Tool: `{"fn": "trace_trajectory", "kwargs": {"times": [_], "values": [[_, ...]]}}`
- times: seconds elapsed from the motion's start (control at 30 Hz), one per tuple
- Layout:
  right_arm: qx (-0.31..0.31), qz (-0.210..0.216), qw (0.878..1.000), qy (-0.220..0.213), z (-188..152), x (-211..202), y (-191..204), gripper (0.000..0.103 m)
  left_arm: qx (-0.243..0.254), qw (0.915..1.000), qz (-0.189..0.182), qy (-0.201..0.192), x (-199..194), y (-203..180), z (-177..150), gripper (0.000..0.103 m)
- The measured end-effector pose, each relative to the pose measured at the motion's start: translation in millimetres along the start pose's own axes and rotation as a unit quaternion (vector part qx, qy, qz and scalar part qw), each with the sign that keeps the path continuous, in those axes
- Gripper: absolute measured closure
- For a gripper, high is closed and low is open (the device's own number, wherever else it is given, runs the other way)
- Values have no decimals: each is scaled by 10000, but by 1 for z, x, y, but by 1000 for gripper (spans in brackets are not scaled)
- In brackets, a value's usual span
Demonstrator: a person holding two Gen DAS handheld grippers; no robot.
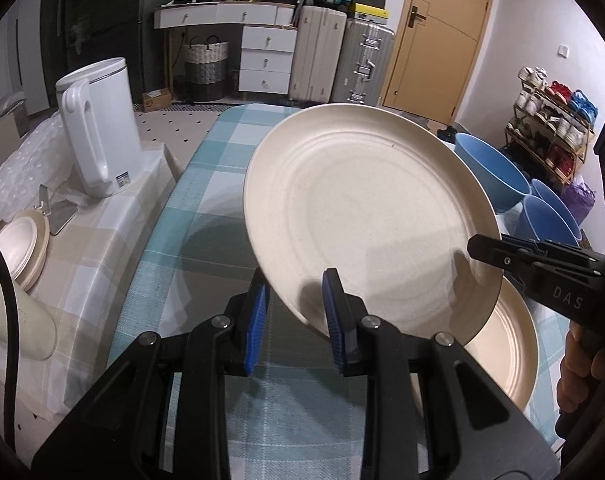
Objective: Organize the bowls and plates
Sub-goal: 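Carry the tilted plate with both tools toward another cream plate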
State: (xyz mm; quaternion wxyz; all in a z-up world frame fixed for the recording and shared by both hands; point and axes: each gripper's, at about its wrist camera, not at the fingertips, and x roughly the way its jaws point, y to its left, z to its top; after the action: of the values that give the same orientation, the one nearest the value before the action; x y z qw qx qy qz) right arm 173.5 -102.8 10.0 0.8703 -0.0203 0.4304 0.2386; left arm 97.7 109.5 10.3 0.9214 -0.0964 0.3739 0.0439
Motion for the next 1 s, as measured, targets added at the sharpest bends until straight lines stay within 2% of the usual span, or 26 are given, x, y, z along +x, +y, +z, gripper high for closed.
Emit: {"fn": "trace_trajectory", "kwargs": {"times": [0.53,1.0], "values": [[281,-108,9995,-61,-22,-36,-23,81,418,9984,-352,139,-9,-25,-2,79],[542,-199,9983,-27,-47,-58,-36,81,996,9928,-606,257,-12,-54,-11,79]]}}
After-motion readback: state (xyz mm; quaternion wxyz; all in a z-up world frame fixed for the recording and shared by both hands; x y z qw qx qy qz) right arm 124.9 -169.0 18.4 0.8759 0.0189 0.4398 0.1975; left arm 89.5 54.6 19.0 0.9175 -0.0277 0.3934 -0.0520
